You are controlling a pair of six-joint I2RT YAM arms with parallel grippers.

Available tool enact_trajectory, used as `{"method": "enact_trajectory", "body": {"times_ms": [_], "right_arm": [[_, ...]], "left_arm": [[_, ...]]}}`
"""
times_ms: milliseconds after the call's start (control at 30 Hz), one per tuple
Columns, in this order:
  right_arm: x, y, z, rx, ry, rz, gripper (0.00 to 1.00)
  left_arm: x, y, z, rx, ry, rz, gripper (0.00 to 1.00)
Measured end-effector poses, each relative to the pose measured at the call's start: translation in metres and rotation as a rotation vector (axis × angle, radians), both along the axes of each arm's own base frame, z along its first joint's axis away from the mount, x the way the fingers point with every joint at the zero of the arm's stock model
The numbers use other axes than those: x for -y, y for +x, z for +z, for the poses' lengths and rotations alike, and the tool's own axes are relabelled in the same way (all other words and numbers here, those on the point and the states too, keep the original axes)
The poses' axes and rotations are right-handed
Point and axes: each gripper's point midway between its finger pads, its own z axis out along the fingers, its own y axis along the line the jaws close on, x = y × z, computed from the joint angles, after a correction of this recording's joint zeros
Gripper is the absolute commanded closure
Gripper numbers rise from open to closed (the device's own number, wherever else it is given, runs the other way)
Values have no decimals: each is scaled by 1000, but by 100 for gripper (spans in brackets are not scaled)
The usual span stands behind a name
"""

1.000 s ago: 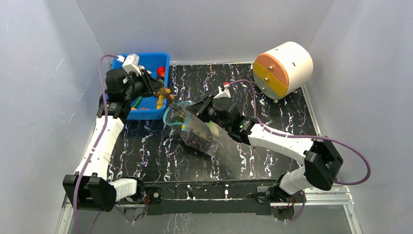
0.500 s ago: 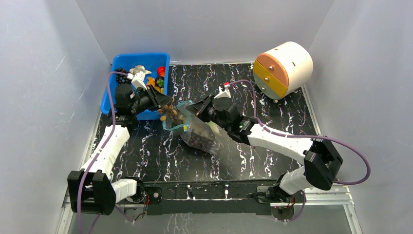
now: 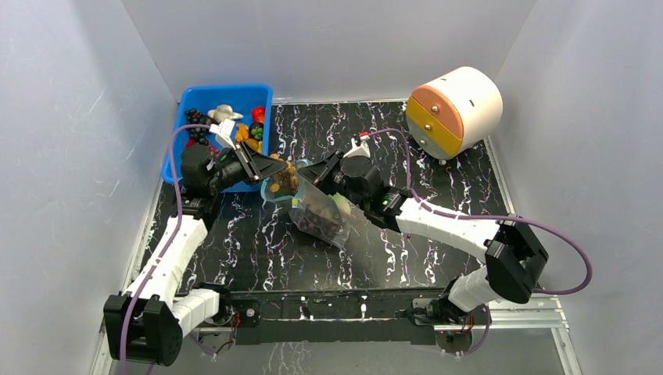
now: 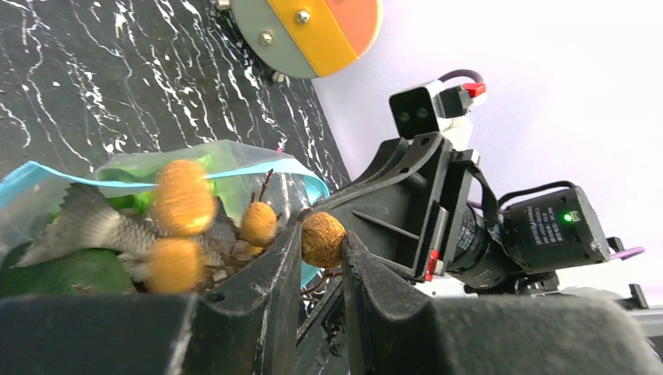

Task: Place the food in the zip-top bag and seal the zipper
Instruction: Place the fake fruit in the zipper food storage bag.

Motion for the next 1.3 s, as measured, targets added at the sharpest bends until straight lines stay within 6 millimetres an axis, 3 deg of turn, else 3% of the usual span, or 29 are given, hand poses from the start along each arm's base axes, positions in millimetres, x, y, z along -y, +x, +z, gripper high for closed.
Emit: {"method": "enact_trajectory", "body": {"times_ms": [200, 433, 633, 667, 733, 767, 867, 1000, 1167, 1300], "right_arm": [[-1, 0, 2, 6, 15, 16, 100], [-5, -15, 3, 33, 63, 100, 100], [5, -30, 26, 113, 78, 142, 100], [11, -34, 31, 134, 80, 140, 100], [23, -40, 40, 171, 84, 129, 100], [28, -43, 45, 189, 87, 124, 100], [40, -48, 53, 230, 98, 107, 100], [47, -51, 49, 241, 88, 98, 100], [47, -51, 43, 247, 58, 102, 100], [48, -51, 41, 263, 34, 105, 100]], "left_arm": [[3, -7, 5, -2, -14, -21, 83], [-2, -18, -6, -34, 51, -12, 60], [-5, -21, 12, -12, 105, -12, 34], [-5, -22, 18, -1, 112, -18, 28], [-6, -24, 29, 22, 123, -25, 3], [-6, -26, 34, 35, 130, -28, 2], [-8, -32, 43, 59, 156, -27, 2], [-15, -33, 47, 83, 224, 2, 2], [-25, -27, 36, 65, 329, 24, 21], [-32, -18, 9, -10, 420, 6, 38]]}}
